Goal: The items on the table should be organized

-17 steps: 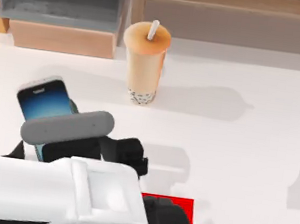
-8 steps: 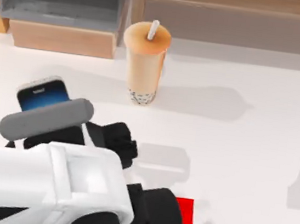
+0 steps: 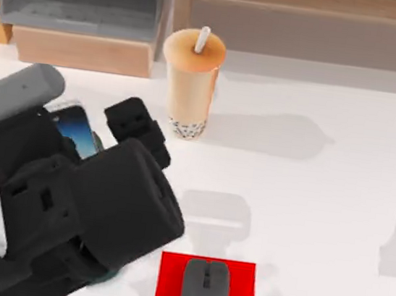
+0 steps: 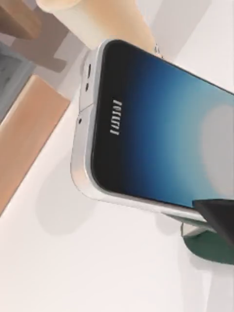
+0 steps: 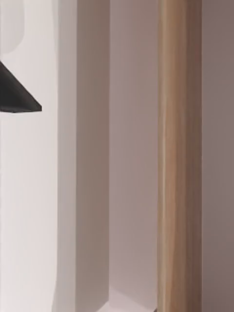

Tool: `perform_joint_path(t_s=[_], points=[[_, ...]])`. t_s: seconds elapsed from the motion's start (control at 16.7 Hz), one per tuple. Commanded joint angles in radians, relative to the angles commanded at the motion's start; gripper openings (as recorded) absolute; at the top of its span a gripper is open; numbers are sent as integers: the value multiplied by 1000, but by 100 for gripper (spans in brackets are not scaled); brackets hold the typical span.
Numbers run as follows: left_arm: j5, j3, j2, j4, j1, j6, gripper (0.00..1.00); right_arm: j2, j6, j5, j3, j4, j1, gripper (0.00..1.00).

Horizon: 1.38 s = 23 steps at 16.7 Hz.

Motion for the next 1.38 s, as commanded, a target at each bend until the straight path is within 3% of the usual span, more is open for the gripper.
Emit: perform_joint_path(t_s=[0.36, 0.72, 0.96, 1.14, 1.38], points=[[282, -211, -423, 384, 284, 476, 100, 0, 0, 0, 0, 0, 0, 100], [638, -589, -836, 715, 755, 1073, 100, 0, 0, 0, 0, 0, 0, 100], [843, -827, -1037, 853, 1015, 1355, 100, 0, 0, 0, 0, 0, 0, 100], [929, -918, -1120, 904, 1114, 1462, 100, 0, 0, 0, 0, 0, 0, 100], [945, -934, -1135, 913, 1131, 1481, 100, 0, 0, 0, 0, 0, 0, 100]])
